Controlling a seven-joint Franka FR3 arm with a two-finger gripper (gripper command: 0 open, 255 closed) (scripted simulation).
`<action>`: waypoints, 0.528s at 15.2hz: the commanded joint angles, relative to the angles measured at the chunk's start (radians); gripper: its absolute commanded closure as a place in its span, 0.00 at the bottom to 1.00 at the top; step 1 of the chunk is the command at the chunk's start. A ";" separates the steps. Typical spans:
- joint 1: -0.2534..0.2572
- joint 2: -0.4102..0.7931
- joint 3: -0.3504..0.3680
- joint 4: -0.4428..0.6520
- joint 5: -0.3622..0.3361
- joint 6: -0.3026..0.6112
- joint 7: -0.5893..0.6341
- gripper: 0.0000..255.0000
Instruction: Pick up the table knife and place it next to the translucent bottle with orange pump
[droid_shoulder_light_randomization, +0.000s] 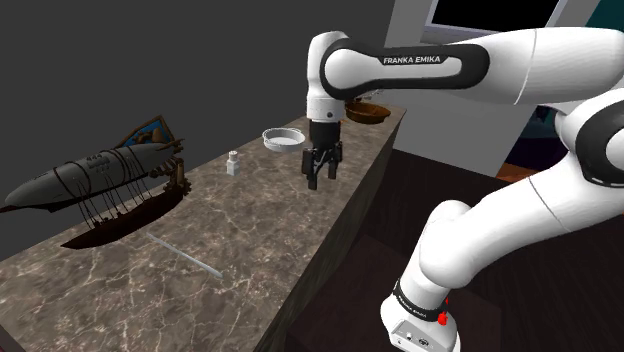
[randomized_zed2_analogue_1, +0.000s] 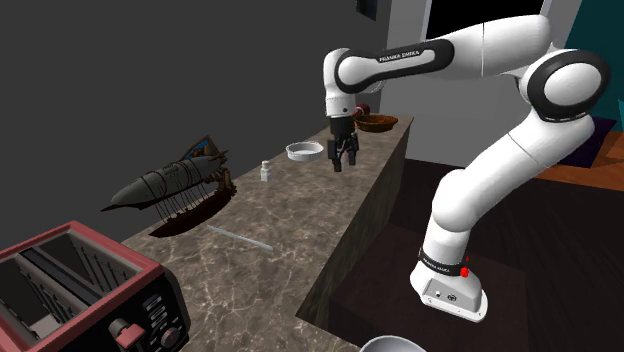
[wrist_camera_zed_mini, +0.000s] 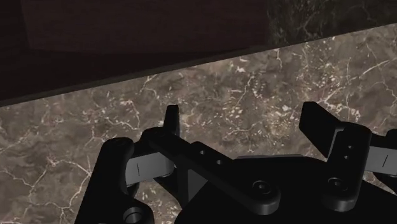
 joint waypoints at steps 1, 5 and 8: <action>0.016 0.066 0.035 0.016 0.014 0.057 0.025 0.00; 0.043 0.188 0.097 0.074 0.024 0.136 0.075 0.00; 0.061 0.286 0.140 0.129 0.019 0.187 0.115 0.00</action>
